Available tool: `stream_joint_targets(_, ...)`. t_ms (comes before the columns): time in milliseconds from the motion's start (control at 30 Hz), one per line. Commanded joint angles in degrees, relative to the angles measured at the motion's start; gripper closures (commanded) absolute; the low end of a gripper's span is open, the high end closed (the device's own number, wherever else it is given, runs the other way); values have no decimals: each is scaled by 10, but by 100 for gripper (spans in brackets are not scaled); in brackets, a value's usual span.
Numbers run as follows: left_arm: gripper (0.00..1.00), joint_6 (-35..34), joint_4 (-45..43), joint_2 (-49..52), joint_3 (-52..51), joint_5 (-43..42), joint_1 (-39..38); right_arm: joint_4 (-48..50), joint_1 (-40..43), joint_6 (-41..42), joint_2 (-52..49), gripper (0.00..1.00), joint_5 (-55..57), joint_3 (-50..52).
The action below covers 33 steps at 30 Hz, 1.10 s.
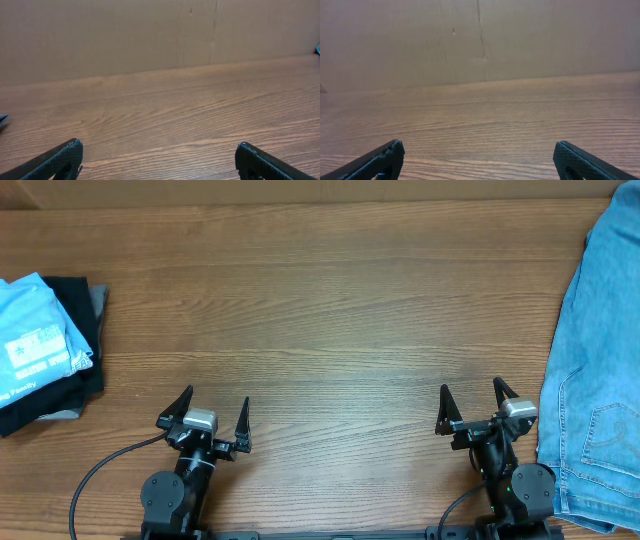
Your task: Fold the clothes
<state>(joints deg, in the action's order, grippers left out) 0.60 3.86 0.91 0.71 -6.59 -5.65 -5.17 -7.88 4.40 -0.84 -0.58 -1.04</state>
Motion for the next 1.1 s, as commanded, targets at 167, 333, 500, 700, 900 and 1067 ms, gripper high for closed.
stream_joint_targets(167, 0, 11, 0, -7, -4, 8, -5, 3, 1, -3, 5, 0, 5, 6)
stream_joint_targets(333, 0, 11, 0, -6, -4, 8, -5, 3, 1, -3, 5, 0, 5, 6)
stream_joint_targets(500, 0, 11, 0, -6, -4, 8, -5, 3, 1, -4, 5, 0, 5, 6)
stream_joint_targets(700, 0, 11, 0, -6, -4, 9, -5, 3, 1, -3, 5, 0, 5, 6)
stream_joint_targets(900, 0, -37, 4, -6, 4, 8, -5, 3, 1, 78, 5, 0, 5, 5)
stream_joint_targets(1067, 0, -31, 114, 28, 143, 57, -5, -58, 1, 80, -2, 0, 78, -82)
